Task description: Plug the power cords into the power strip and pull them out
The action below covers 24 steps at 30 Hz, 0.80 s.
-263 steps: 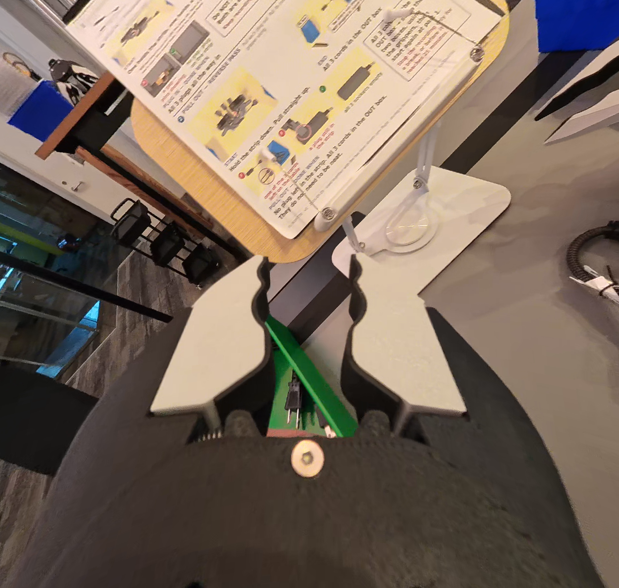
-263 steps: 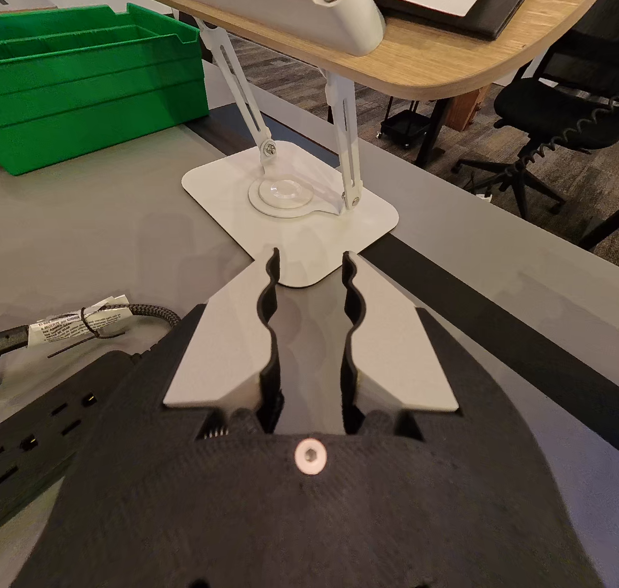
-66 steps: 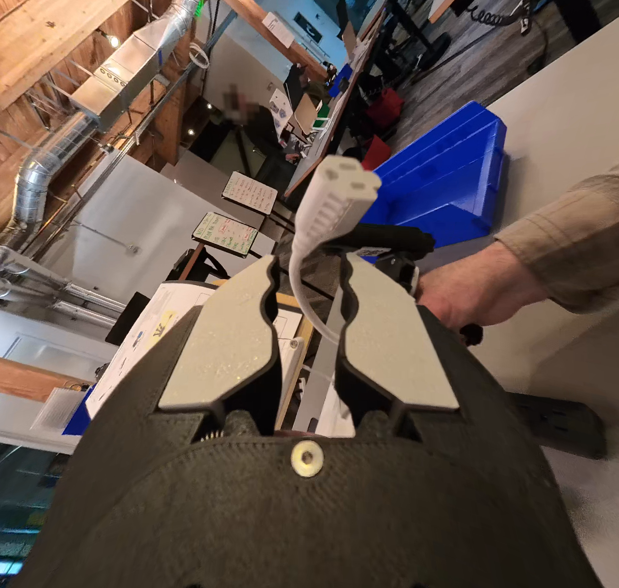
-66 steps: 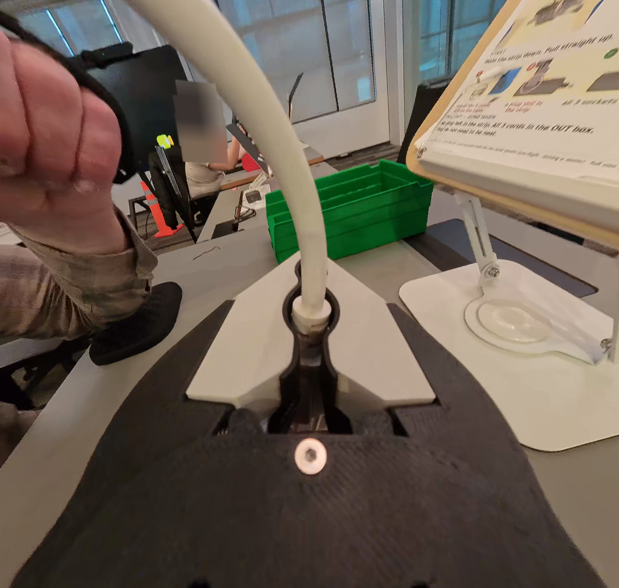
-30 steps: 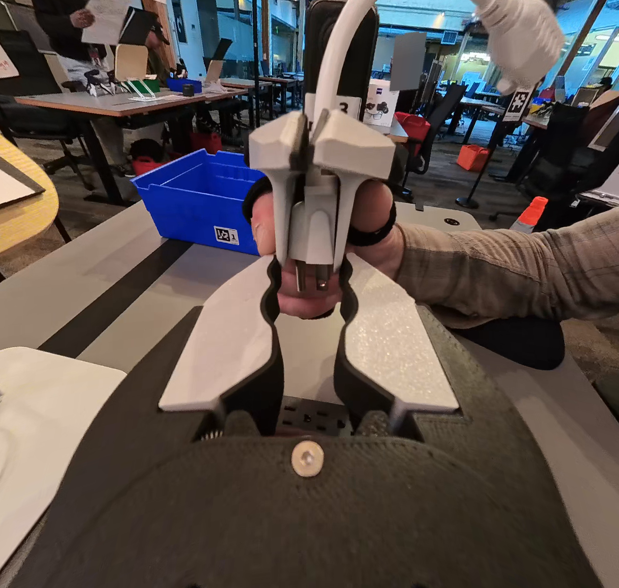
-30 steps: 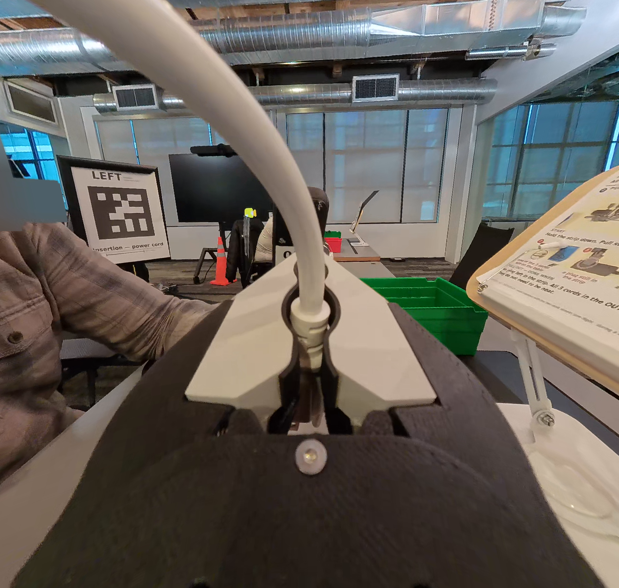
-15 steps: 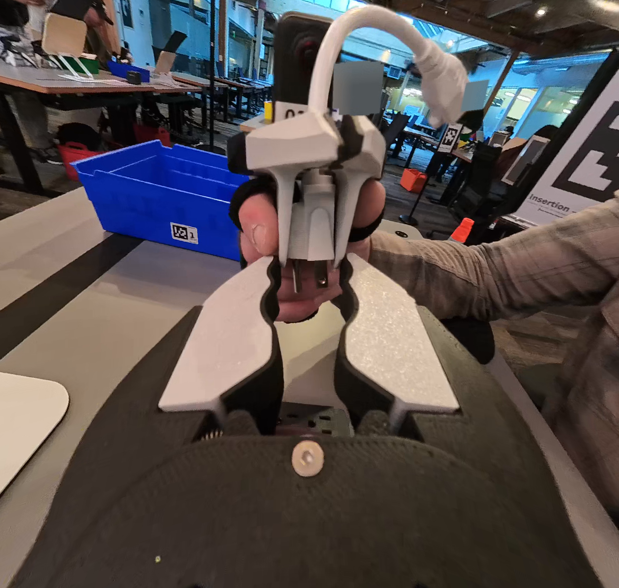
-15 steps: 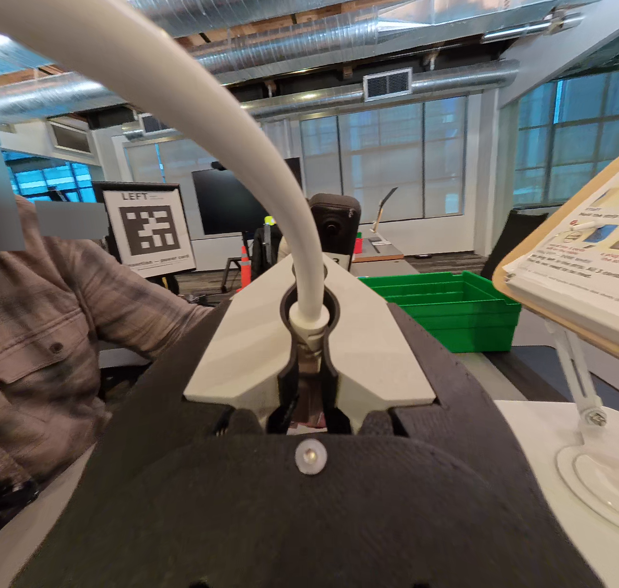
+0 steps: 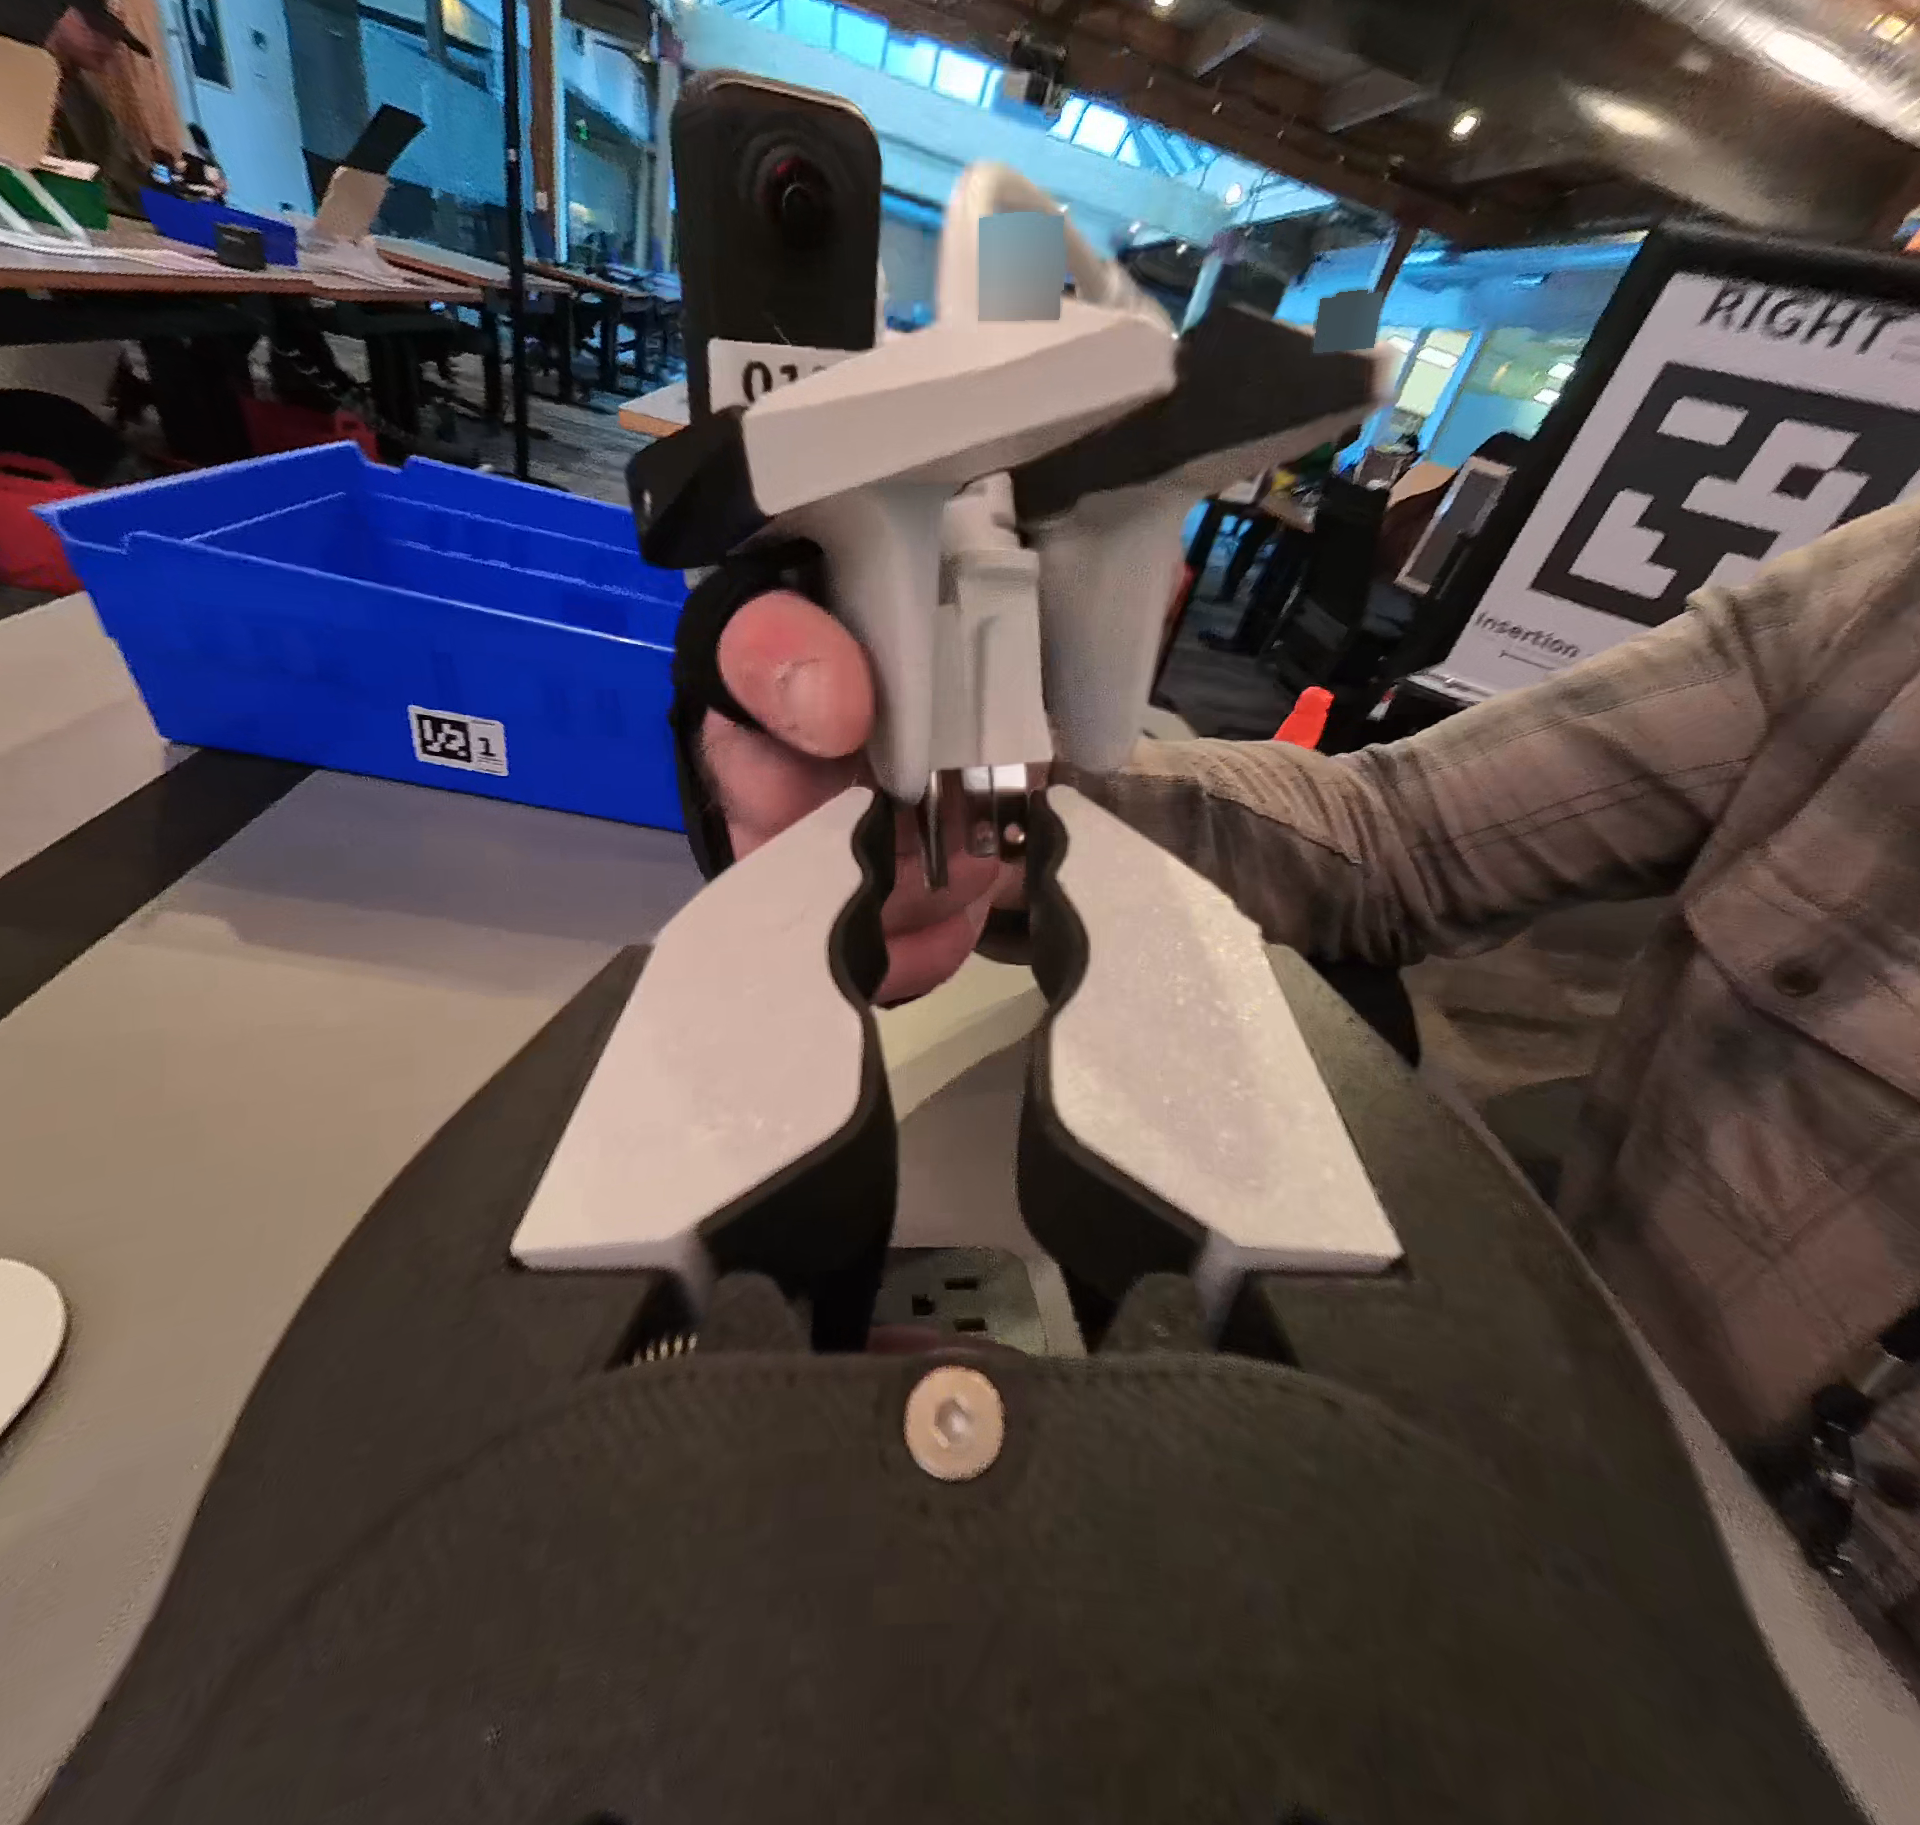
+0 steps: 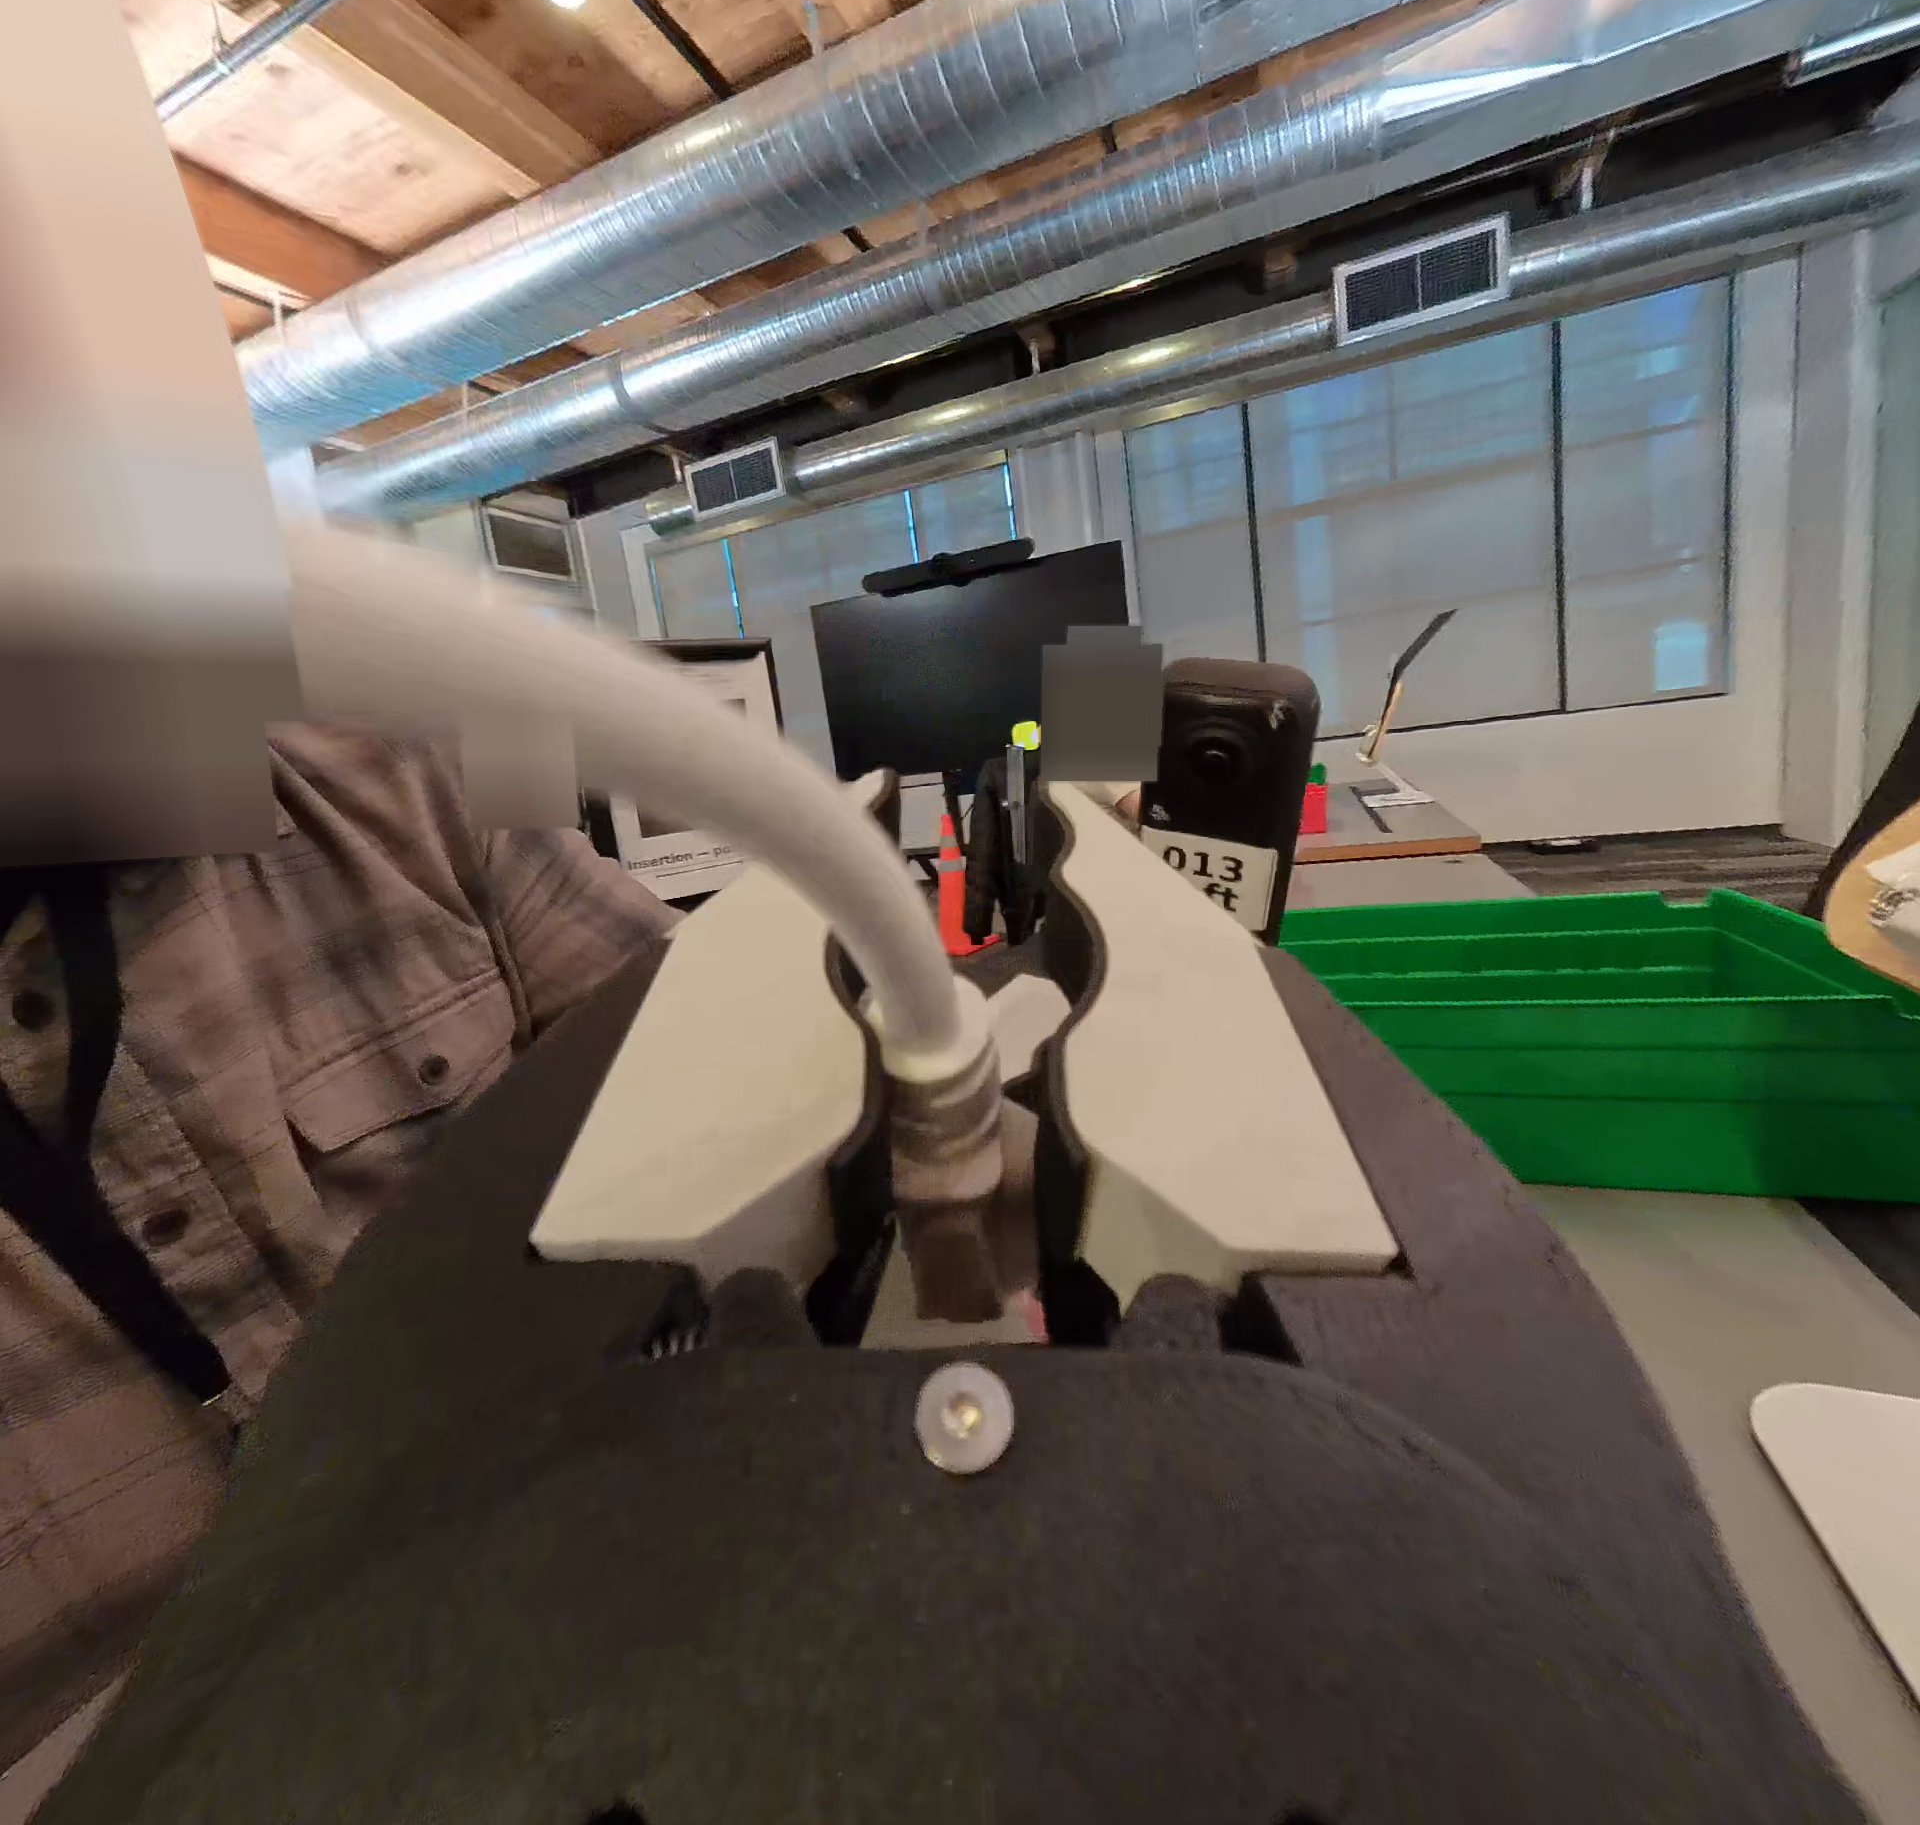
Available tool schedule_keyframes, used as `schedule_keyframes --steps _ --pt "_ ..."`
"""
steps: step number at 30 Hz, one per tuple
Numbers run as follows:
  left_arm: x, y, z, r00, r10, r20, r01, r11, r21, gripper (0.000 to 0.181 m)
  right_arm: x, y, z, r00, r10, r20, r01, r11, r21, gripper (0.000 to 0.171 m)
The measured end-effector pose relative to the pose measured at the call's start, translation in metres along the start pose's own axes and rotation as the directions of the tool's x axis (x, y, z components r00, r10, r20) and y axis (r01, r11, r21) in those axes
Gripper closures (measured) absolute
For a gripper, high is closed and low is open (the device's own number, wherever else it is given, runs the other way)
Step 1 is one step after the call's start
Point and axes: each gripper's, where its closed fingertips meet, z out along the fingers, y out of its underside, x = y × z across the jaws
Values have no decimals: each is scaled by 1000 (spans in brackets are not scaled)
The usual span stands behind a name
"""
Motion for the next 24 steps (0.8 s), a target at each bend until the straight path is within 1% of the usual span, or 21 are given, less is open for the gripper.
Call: schedule_keyframes --steps 1,4,6,9,12,14,17,21,22,24 --pt "2 1 -1 1000 -3 -21 3 1000 5 163 0 0 0 1000 -27 -11 27 1000 -5 152" --pt "2 -1 0 1000 19 3 -19 1000 5 163 -1 -1 -4 999 -50 -17 50 999 -17 154" --pt "1 0 2 998 49 29 -48 999 -19 163 0 -1 -5 998 -64 -25 64 998 -28 158" --pt "-3 -3 0 996 66 61 -66 998 -8 163 4 -4 -7 998 -42 -38 42 999 2 148" --pt "-9 -7 -6 989 98 110 -98 995 -6 163 11 -4 -13 996 -52 -74 52 999 -2 145" --pt "-11 -12 -9 985 108 135 -110 994 4 163 16 -5 -15 993 -59 -104 59 998 -9 145" --pt "-17 -12 -14 970 153 188 -151 988 -25 163 24 -1 -18 988 -54 -143 51 998 -25 142" --pt "-23 -20 -22 929 252 272 -243 968 -66 163 42 4 -26 976 -8 -219 -3 999 -46 124" --pt "-23 -23 -24 913 285 292 -273 959 -82 163 46 6 -28 971 7 -237 -21 998 -58 116" --pt "-24 -28 -28 875 353 333 -332 936 -120 163 54 10 -32 962 43 -271 -65 995 -71 114"
